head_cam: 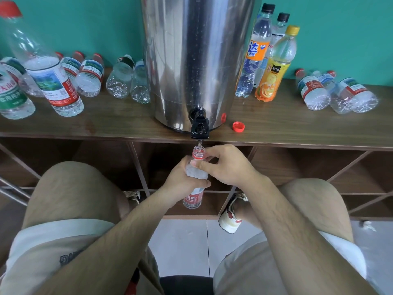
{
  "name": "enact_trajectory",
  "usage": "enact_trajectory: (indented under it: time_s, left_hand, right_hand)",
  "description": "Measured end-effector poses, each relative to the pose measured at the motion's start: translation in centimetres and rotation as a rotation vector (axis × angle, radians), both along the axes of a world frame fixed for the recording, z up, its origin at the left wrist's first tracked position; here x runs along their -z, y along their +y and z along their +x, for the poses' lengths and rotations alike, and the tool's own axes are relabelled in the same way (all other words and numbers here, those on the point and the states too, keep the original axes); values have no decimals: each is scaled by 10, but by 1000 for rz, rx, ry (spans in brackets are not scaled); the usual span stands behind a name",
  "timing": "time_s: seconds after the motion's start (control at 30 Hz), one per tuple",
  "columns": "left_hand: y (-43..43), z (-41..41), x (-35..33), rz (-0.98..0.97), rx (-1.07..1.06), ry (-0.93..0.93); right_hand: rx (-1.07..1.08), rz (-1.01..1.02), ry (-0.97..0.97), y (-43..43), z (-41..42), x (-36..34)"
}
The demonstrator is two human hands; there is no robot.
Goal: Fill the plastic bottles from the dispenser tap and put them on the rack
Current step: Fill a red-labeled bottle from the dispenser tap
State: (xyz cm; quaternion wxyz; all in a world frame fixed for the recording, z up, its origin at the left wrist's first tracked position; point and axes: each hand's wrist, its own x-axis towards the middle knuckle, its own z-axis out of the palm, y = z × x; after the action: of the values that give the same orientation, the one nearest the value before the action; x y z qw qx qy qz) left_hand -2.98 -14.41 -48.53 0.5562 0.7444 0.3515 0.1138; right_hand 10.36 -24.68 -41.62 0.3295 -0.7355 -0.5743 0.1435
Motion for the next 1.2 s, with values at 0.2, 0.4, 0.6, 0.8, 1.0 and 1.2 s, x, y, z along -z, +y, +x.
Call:
enact_trajectory:
  time_s: [0.2, 0.4, 0.6, 0.8, 1.0, 1.2]
  left_hand:
    - [-1, 0, 0, -23, -1, -6]
    - [0, -1, 1, -15, 0, -14]
    - [0, 0, 4, -14, 0, -22]
    - [4, 2, 9, -13, 6, -15]
    - [8, 9, 15, -7, -17, 45]
    - [9, 8, 19, -17, -27, 20]
  right_hand:
    - [2, -4, 28, 0, -1, 0]
    - [5, -12, 27, 0, -1, 0]
    - [13, -13, 29, 0, -1, 0]
    - [11, -12, 42, -1, -2, 0]
    - [12, -14, 48, 0, -2, 0]
    - [10, -3, 50, 0, -2, 0]
